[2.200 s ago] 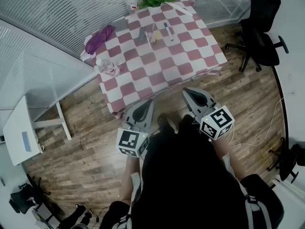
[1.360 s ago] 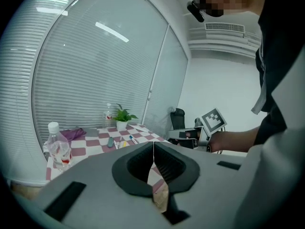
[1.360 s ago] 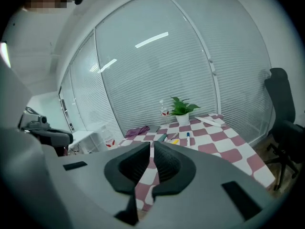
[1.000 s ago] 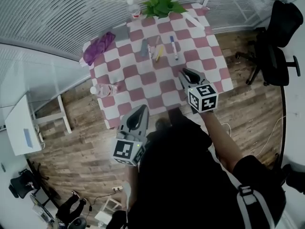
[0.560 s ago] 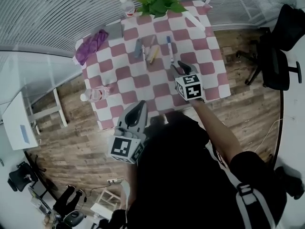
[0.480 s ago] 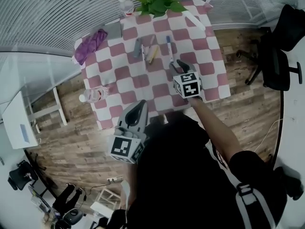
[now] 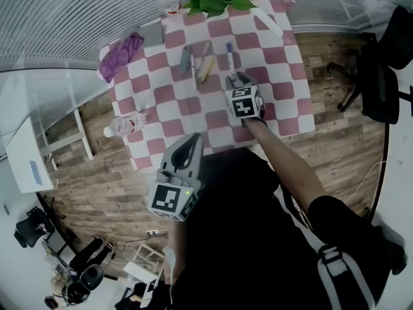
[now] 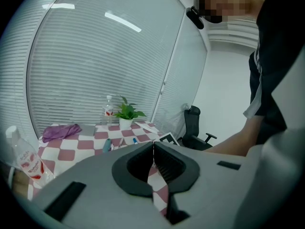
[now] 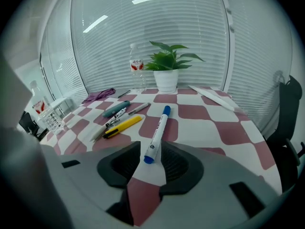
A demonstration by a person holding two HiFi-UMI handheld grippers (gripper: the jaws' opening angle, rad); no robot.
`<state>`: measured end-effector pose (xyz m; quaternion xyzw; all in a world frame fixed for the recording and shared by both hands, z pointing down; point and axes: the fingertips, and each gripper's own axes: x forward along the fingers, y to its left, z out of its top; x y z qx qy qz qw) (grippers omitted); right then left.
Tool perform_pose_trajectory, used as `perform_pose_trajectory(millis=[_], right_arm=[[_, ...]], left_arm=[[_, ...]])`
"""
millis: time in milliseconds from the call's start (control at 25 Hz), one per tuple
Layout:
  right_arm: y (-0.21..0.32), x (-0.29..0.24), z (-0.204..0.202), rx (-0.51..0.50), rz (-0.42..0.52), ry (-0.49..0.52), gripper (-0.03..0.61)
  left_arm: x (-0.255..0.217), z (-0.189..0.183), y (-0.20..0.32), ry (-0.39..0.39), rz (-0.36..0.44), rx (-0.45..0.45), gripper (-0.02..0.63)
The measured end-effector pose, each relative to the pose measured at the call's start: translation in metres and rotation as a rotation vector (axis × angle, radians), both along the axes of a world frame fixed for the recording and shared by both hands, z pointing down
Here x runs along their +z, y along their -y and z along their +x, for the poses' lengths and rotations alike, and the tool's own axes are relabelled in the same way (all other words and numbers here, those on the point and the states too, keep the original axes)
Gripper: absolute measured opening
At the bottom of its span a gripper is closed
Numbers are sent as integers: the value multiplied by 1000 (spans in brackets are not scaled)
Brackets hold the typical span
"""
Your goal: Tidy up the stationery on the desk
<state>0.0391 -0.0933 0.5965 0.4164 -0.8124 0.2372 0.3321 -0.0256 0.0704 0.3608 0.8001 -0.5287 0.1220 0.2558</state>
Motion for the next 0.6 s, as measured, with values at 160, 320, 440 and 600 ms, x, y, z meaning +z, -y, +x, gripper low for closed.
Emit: perform_pose_trajectory(millis=[160,320,440,600], right_arm=[[0,8,2,3,-4,-28,128],[-1,12,3,19,-6,-51,98],[-5,11,6,32,-4,-58,91],[-12,2,15,43,-1,-58,87]], left_arm=[[-2,3,-2,-1,-13,-25,33],[2,-2,-9,16,-7,-24,32],[2,-4,-11,19,3,-21,32],[-5,-7,-9,23,3,-26,33]])
